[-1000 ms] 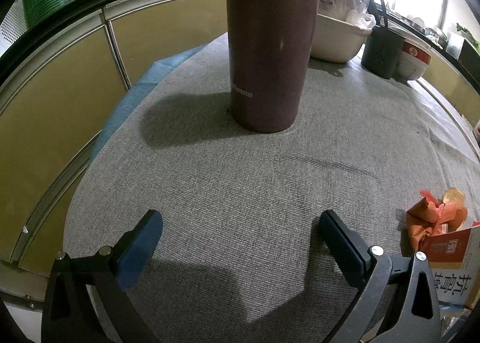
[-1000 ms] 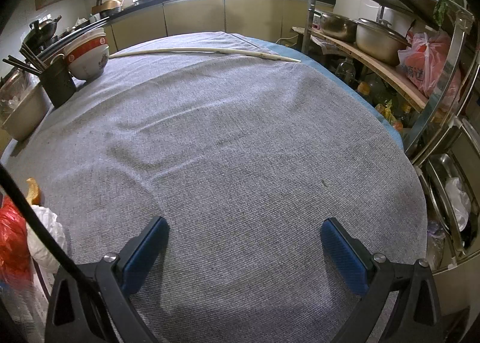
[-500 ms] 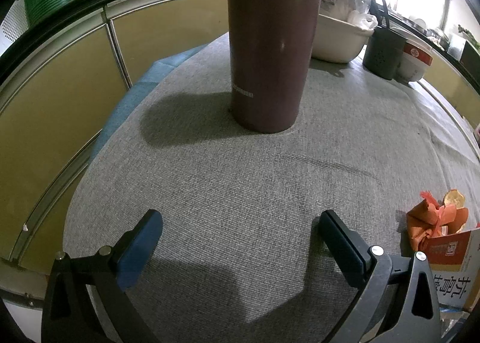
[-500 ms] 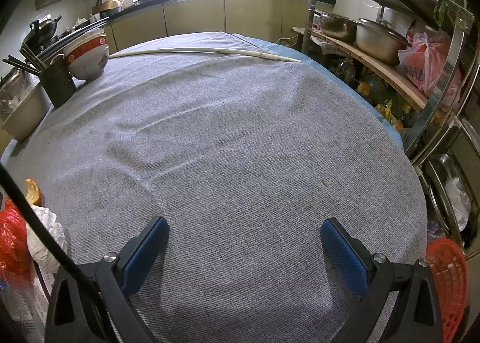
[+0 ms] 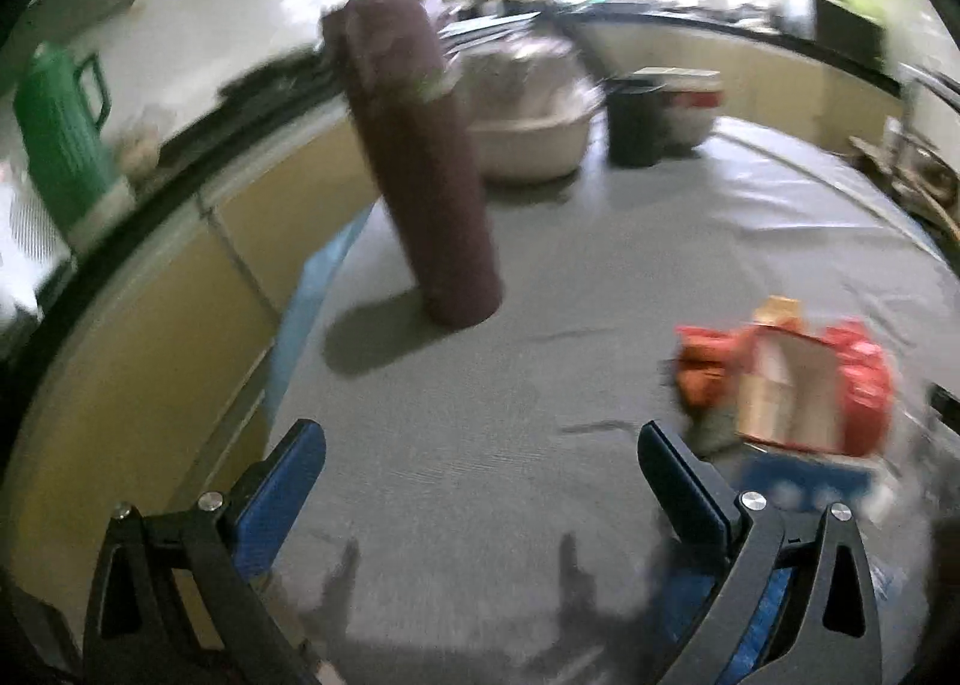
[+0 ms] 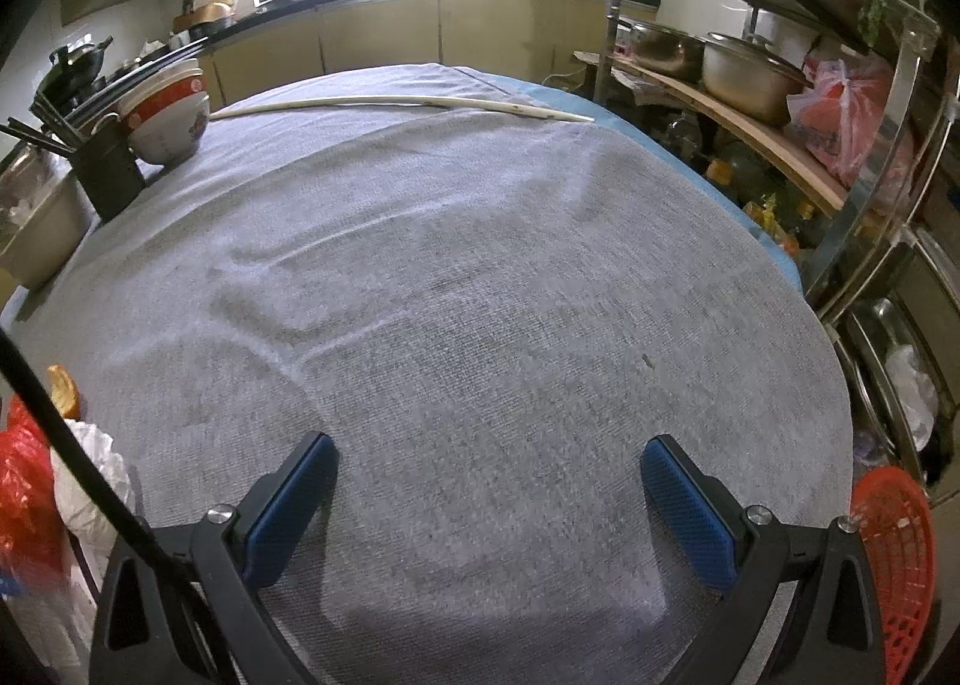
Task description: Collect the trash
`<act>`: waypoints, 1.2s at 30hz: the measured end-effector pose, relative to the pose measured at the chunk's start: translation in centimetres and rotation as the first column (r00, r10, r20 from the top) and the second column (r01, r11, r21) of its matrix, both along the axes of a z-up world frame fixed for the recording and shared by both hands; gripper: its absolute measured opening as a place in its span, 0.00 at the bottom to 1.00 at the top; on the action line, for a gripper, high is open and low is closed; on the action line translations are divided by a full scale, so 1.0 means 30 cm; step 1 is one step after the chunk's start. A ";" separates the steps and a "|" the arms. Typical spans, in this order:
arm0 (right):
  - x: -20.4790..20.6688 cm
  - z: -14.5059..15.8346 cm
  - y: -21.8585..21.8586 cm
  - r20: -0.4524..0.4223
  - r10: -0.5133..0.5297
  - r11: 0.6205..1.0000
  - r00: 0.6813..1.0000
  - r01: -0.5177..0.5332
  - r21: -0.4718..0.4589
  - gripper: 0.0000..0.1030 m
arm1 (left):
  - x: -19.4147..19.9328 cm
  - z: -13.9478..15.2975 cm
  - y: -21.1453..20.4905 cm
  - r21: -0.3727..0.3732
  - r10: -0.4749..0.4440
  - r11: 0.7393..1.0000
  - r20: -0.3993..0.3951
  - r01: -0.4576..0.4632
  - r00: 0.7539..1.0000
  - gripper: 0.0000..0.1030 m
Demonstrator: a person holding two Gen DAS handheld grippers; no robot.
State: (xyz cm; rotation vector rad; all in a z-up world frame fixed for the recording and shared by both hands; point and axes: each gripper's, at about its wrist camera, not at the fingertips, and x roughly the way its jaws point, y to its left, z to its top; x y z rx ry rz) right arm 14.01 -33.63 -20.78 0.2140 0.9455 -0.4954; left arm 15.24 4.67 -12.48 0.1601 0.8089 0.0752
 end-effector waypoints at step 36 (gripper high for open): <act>-0.703 0.523 0.577 0.314 0.456 0.889 0.833 -0.444 -0.113 1.00 | -0.490 0.290 0.071 -0.052 -0.027 0.998 0.179 0.037 0.984 1.00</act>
